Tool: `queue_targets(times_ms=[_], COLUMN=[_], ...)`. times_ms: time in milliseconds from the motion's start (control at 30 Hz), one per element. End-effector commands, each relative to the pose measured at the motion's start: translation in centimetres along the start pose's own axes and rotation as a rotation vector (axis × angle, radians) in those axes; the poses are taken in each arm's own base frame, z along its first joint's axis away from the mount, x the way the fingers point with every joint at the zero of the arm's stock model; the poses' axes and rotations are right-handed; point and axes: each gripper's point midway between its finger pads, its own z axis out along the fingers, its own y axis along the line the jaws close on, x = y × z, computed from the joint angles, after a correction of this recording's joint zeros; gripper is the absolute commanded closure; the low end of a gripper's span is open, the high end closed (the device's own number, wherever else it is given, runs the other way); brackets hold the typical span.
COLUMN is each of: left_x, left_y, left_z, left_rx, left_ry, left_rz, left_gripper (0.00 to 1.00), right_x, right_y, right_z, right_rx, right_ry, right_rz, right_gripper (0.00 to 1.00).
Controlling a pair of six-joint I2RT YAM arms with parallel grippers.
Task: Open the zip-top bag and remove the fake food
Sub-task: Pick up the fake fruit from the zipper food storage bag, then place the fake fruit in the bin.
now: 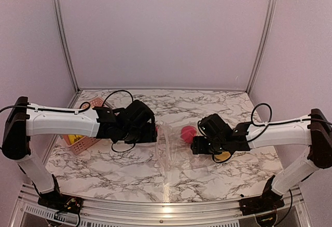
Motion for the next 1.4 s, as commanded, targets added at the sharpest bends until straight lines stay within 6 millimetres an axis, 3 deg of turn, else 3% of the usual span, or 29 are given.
queue_targets(times_ms=[0, 333, 567, 867, 1067, 1367], left_x=[-2.0, -6.3, -7.8, -7.9, -7.6, -6.7], left_y=[3.3, 10.4, 16.2, 22.5, 25.9, 29.0], left_z=[-2.1, -5.1, -6.9, -7.5, -6.8, -5.6], left_rx=[-0.098, -0.191, -0.266, -0.339, -0.372, -0.424], left_ry=[-0.091, -0.216, -0.274, -0.297, -0.275, -0.245], left_rz=[-0.052, -0.21, -0.317, -0.453, -0.526, -0.579], left_gripper=[0.43, 0.43, 0.42, 0.42, 0.4, 0.39], right_x=[-1.3, -1.8, -1.9, -2.3, -2.6, -2.8], right_y=[0.5, 0.7, 0.7, 1.0, 1.1, 1.0], right_z=[-0.8, -1.6, -1.8, -2.3, -2.7, -3.2], right_rx=[-0.01, -0.022, -0.027, -0.04, -0.044, -0.047], right_ry=[-0.029, -0.042, -0.045, -0.056, -0.064, -0.074], right_rz=[-0.002, -0.004, -0.007, -0.008, -0.007, -0.002], right_gripper=[0.28, 0.28, 0.28, 0.28, 0.28, 0.28])
